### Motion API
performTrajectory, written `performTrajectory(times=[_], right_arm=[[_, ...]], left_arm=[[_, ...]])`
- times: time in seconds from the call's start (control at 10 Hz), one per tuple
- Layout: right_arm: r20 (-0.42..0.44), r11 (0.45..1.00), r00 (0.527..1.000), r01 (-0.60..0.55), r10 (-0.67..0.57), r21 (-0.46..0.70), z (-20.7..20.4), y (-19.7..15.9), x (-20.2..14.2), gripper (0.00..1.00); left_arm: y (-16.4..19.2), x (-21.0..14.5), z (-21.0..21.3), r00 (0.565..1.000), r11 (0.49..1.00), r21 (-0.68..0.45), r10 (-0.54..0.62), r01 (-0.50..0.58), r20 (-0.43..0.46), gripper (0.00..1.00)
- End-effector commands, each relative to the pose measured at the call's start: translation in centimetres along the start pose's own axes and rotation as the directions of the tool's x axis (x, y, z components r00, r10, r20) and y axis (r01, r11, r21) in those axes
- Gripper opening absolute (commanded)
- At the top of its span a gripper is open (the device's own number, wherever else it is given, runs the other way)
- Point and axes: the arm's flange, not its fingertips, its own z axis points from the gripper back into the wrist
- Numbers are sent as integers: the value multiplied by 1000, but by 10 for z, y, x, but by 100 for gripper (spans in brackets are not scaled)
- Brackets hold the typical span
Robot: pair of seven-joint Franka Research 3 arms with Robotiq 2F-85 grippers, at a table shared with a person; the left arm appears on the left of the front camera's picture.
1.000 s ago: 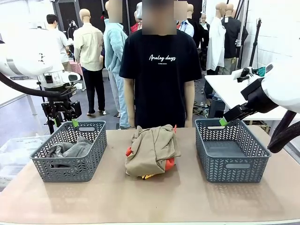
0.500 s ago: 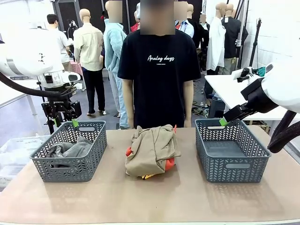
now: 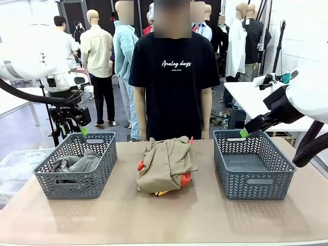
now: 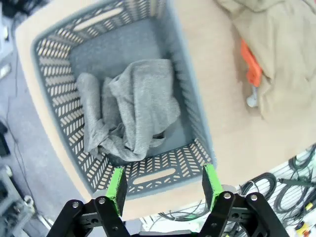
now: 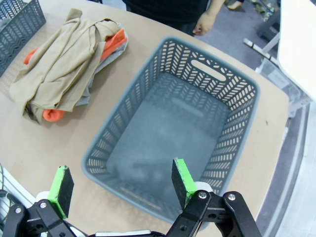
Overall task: Sort the tops and bottoms.
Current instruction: Lift clothes from the center of the table with your right hand.
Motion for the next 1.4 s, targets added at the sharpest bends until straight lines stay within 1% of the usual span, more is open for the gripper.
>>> performTrajectory(times=[0.0, 0.1, 0.2, 0.3, 0.4, 0.6, 0.7, 0.8, 0.9, 1.0, 1.1, 1.3], right_arm=[[5, 1000, 1000, 6, -6, 23, -3, -1, -1, 100], [5, 1000, 1000, 6, -6, 23, -3, -1, -1, 100], [5, 1000, 1000, 6, -6, 23, -3, -1, -1, 100], [5, 1000, 1000, 6, -6, 23, -3, -1, -1, 100], [5, 1000, 1000, 6, -6, 23, -3, -1, -1, 100], [5, 1000, 1000, 6, -6, 23, -3, -1, -1, 100], [0, 1000, 1000, 0, 0, 0, 0, 0, 0, 100], [-11, 995, 995, -104, 104, -3, 1, 24, 16, 100], [-16, 981, 980, -196, 196, -2, -10, 41, 39, 100], [-36, 965, 964, -263, 263, -2, -30, 53, 62, 100], [-78, 954, 951, -296, 298, 33, -57, 64, 86, 100], [-156, 930, 916, -363, 369, 64, -113, 88, 116, 100]], left_arm=[[-25, -23, 10, 972, 974, -70, -207, 216, 111, 80], [-40, -28, 12, 946, 950, -59, -298, 307, 125, 80], [-47, -29, 11, 923, 926, -65, -361, 372, 134, 80], [-51, -32, 9, 914, 917, -77, -377, 391, 148, 80], [-54, -34, 5, 915, 919, -92, -365, 384, 170, 80], [-45, -34, 3, 922, 935, -92, -314, 342, 227, 80], [-62, -29, 8, 920, 924, -67, -364, 377, 147, 80], [-62, -29, 8, 920, 924, -67, -364, 377, 147, 80], [-62, -29, 8, 920, 924, -67, -364, 377, 147, 80], [-62, -29, 8, 920, 924, -67, -364, 377, 147, 80], [-62, -29, 8, 920, 924, -67, -364, 377, 147, 80], [-62, -29, 8, 920, 924, -67, -364, 377, 147, 80]])
